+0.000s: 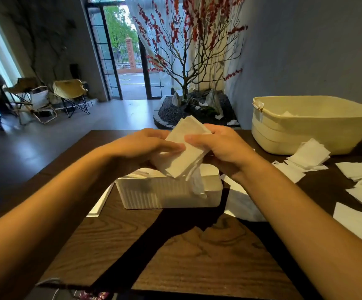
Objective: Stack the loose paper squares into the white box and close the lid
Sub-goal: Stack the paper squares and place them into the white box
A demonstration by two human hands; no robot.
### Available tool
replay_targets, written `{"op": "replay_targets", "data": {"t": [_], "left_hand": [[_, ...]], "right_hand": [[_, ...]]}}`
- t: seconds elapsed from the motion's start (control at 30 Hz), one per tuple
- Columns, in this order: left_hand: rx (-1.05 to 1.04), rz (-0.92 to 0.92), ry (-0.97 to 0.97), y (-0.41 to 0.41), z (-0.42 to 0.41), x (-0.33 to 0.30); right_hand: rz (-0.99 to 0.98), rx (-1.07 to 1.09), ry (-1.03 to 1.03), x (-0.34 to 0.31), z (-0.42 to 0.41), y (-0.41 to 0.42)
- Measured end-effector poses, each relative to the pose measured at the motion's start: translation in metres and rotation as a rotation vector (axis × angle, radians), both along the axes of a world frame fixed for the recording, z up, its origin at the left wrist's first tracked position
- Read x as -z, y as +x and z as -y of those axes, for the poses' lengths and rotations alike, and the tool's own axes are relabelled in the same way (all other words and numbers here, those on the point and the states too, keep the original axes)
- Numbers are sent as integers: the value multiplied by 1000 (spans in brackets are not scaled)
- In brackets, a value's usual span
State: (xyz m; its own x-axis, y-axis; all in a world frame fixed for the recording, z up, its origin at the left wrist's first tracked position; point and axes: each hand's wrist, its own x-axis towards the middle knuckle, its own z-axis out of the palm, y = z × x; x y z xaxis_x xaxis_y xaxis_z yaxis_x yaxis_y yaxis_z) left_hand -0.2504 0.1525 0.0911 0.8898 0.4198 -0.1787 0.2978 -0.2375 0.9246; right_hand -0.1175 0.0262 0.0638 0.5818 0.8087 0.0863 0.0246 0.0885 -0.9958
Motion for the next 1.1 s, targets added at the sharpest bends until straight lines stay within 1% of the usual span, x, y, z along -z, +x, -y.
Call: {"op": "replay_targets", "data": {"t": [0.07,0.13,0.17,0.27,0.3,0.33,0.4,0.47,0.6,0.67,0.8,0.87,0.97,1.0,1.1], "left_hand": [[-41,57,-72,2,-1,-2],[-50,153,-222,1,-2,0],[-63,198,-298,0,-1,3],[-107,253,-447,0,5,10],[-122,270,-469,2,8,12],[-149,291,-481,3,12,13],[-213,311,-499,6,15,14],[-230,309,-511,9,15,15],[-220,320,-480,12,13,23],[-221,321,-491,13,14,27],[-172,353,-581,17,23,32],[-184,382,-626,21,27,32],[-208,409,-622,22,27,33],[-219,427,-626,22,25,33],[-238,495,-657,17,15,34]], "right_hand": [[26,53,12,-2,-2,0],[34,92,8,2,1,5],[27,70,-4,6,6,7],[-100,-142,-56,18,21,9],[-90,-200,-82,22,25,10],[-38,-214,-107,24,27,12],[32,-155,-121,27,28,15],[-15,-100,-112,25,30,19],[-131,32,-10,20,34,28],[-162,82,0,18,31,28],[-125,90,-63,16,22,22],[-80,85,-92,15,19,21],[-31,75,-131,13,16,24],[-48,74,-124,12,14,26],[-208,75,-46,13,10,33]]}}
